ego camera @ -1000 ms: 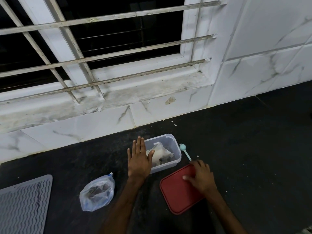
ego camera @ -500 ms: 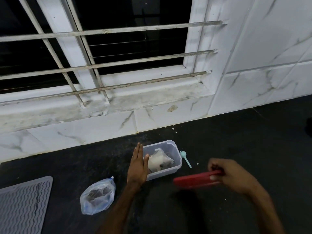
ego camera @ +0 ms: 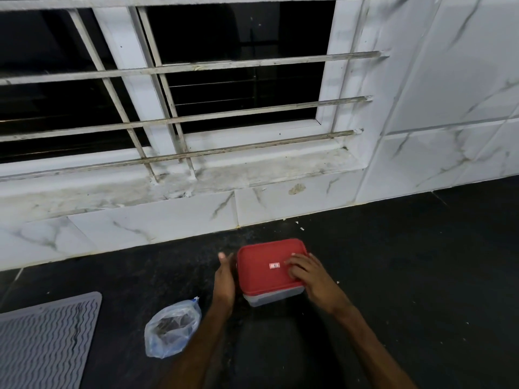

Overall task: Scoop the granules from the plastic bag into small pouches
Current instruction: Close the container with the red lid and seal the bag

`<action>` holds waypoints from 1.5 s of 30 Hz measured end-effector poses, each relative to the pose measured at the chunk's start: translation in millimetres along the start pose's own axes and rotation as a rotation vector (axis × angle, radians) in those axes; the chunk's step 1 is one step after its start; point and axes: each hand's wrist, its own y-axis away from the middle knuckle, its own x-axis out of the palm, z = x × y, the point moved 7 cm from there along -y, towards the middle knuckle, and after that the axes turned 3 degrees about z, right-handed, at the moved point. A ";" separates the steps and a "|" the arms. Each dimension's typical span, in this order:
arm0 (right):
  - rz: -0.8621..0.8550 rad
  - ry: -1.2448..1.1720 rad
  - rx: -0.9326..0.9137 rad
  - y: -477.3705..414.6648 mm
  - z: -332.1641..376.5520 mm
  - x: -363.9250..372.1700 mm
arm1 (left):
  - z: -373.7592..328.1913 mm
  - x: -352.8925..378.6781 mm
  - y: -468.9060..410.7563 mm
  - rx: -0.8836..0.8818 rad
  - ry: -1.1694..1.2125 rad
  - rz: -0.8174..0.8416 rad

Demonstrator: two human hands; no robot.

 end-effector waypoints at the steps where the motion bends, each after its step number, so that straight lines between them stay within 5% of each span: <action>1: 0.036 -0.052 -0.002 0.0 -8.7 7.0 | 0.7 -0.5 1.3 -0.017 -0.022 0.009; 7: 0.376 -0.357 0.124 -7.2 -25.6 14.3 | -5.7 9.9 1.3 0.056 -0.337 -0.001; 13: -0.110 -0.538 0.488 -24.5 -40.9 11.4 | -4.6 30.1 22.3 0.117 -0.458 -0.048; 28: -0.028 -0.123 0.615 -27.7 -39.4 22.2 | -10.7 25.0 16.0 -0.065 -0.655 -0.314; 36: -0.006 -0.103 0.720 -18.2 -52.2 30.5 | -7.5 29.9 27.4 0.060 -0.793 -0.224; 42: 0.004 -0.049 0.765 -16.3 -51.1 31.6 | -8.6 62.1 8.7 0.423 -1.377 -0.025; 45: -0.009 -0.027 0.789 -17.1 -49.9 30.9 | -2.2 67.5 3.7 0.444 -1.476 0.059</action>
